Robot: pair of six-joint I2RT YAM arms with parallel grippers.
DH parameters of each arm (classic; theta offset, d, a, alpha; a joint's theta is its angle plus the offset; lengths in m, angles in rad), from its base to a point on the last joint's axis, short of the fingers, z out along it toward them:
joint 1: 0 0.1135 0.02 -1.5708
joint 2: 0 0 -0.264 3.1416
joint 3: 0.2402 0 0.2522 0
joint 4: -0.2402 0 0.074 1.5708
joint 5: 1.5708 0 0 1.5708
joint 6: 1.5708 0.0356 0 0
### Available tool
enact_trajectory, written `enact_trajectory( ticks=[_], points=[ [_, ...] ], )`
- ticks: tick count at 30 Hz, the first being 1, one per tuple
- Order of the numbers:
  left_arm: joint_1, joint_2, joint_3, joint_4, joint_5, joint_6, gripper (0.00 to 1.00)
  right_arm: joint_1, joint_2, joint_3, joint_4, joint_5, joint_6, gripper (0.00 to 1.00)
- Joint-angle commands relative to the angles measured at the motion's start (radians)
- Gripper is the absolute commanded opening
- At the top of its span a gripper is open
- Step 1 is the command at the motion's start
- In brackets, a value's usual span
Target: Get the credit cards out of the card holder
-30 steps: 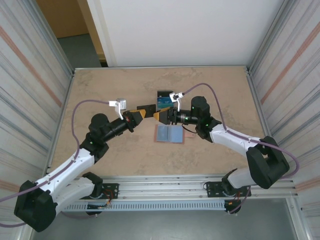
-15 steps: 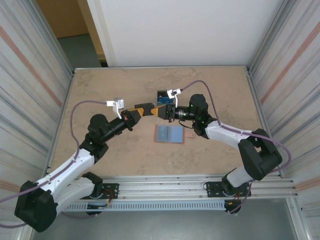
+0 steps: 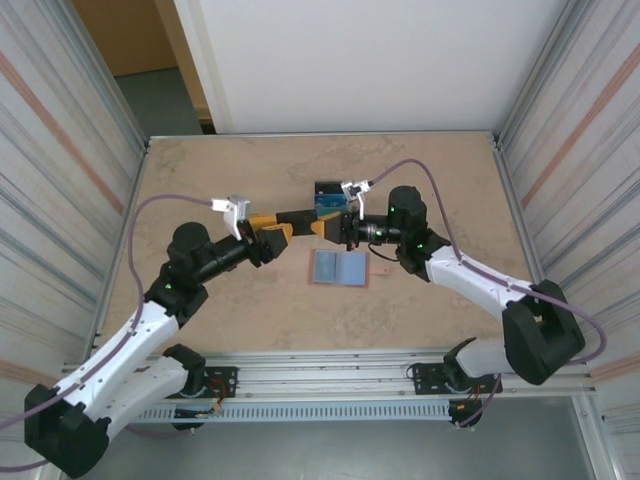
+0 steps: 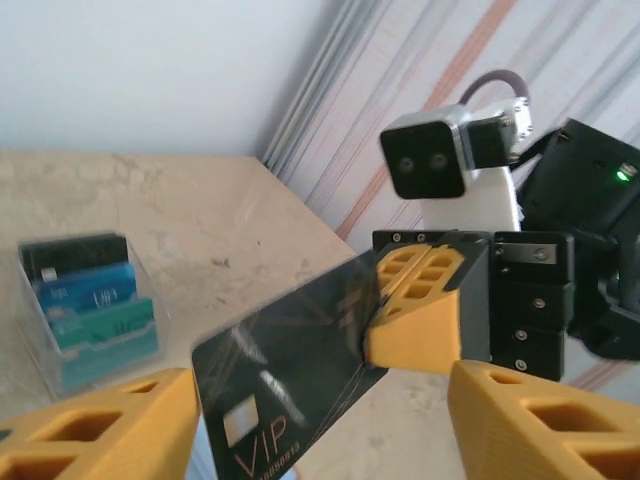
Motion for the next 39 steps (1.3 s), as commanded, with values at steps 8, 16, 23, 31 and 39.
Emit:
enact_trajectory(
  ticks=[8, 16, 23, 31, 39],
  points=[
    [-0.011, 0.148, 0.326, -0.447, 0.225, 0.427, 0.73, -0.002, -0.169, 0.062, -0.455, -0.015, -0.323, 0.0],
    [-0.058, 0.348, 0.453, -0.529, 0.351, 0.544, 0.63, -0.002, -0.237, 0.032, -0.476, -0.001, -0.355, 0.0],
    [-0.058, 0.413, 0.49, -0.586, 0.416, 0.595, 0.4, -0.006, -0.245, 0.029, -0.481, 0.001, -0.364, 0.0],
    [-0.052, 0.416, 0.49, -0.59, 0.395, 0.624, 0.05, -0.015, -0.226, 0.034, -0.472, 0.0, -0.363, 0.0],
    [0.009, 0.504, 0.562, -0.596, 0.299, 0.728, 0.0, -0.06, -0.237, 0.033, -0.522, 0.101, -0.348, 0.64]
  ],
)
